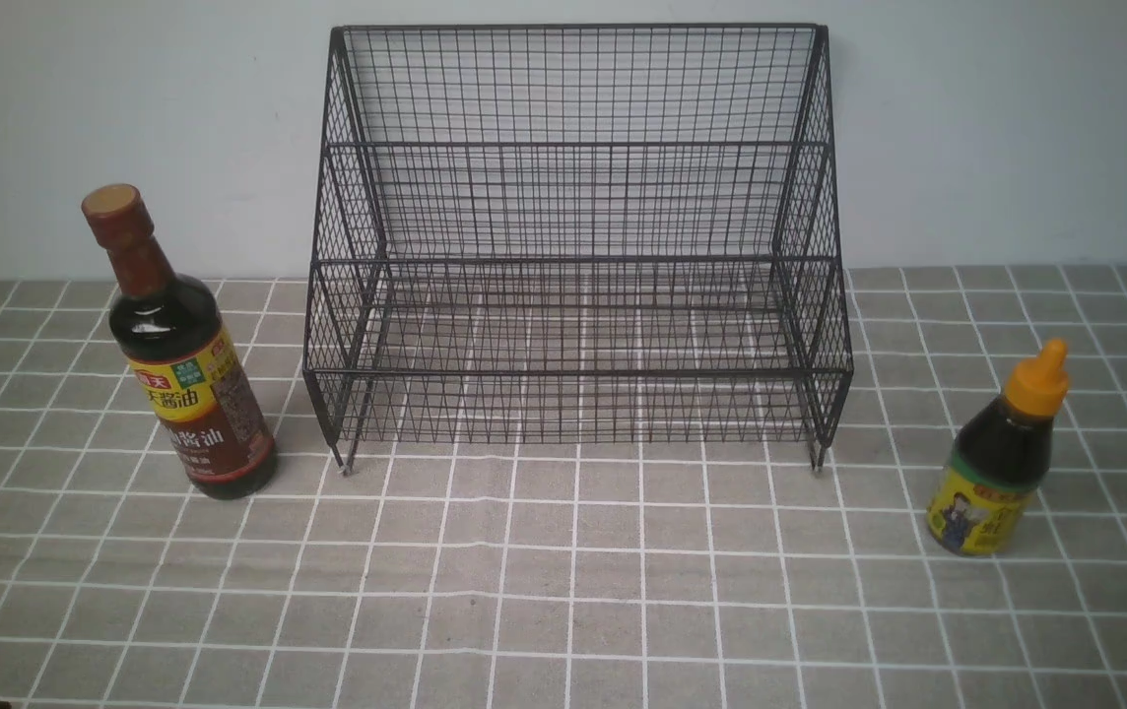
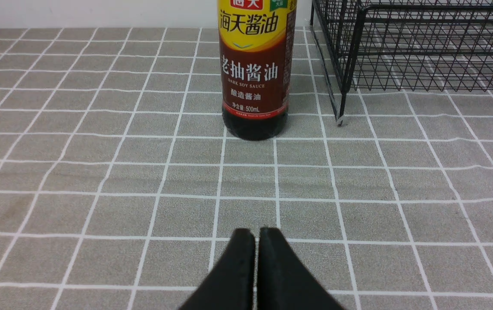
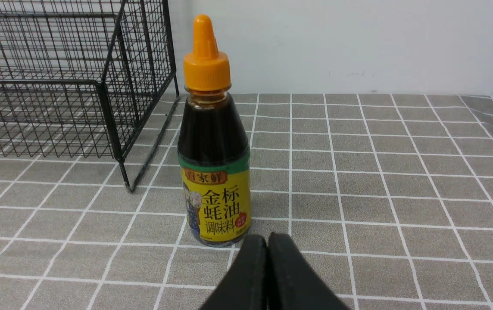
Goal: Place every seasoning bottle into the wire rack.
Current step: Use the left arm to grab the condiment bottle closest to it
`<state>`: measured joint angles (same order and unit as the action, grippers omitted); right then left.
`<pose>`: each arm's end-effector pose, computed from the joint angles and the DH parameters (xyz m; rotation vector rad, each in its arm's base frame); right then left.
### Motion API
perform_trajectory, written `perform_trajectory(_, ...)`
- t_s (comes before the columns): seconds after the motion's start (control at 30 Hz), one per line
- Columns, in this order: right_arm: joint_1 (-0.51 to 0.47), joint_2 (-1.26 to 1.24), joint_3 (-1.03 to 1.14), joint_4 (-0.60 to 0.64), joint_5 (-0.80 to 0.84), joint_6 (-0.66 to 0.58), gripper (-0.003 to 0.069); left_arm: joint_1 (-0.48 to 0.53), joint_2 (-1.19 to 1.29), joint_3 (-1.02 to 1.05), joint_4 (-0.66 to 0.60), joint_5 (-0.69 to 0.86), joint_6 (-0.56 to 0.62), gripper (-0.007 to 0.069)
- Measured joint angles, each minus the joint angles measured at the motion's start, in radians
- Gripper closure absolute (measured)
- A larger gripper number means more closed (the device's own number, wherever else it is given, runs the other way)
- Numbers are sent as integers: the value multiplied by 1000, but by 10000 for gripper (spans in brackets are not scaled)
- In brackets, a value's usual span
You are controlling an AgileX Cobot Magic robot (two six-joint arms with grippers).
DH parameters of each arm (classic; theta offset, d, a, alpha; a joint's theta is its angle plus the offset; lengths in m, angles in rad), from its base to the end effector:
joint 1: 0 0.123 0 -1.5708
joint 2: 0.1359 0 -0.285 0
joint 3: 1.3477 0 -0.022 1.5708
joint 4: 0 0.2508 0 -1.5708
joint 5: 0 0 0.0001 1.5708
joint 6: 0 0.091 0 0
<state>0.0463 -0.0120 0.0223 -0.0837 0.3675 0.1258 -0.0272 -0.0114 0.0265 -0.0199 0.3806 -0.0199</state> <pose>0.0528 -0.0003 0.1734 0.0221 1.8601 0.0372 0.0524 -0.0021 0.1707 -0.0054 1.8795 -0.0520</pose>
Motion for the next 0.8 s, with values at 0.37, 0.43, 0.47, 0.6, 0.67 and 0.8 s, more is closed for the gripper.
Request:
perform_trajectory(0.37,0,0,0,0,0,0,670,0,0,0,0,0,0,631)
perform_trajectory(0.43,0,0,0,0,0,0,670,0,0,0,0,0,0,631)
perform_trajectory(0.47,0,0,0,0,0,0,670,0,0,0,0,0,0,631)
perform_trajectory(0.6,0,0,0,0,0,0,670,0,0,0,0,0,0,631)
perform_trajectory(0.67,0,0,0,0,0,0,670,0,0,0,0,0,0,631)
perform_trajectory(0.8,0,0,0,0,0,0,670,0,0,0,29,-1,4,631)
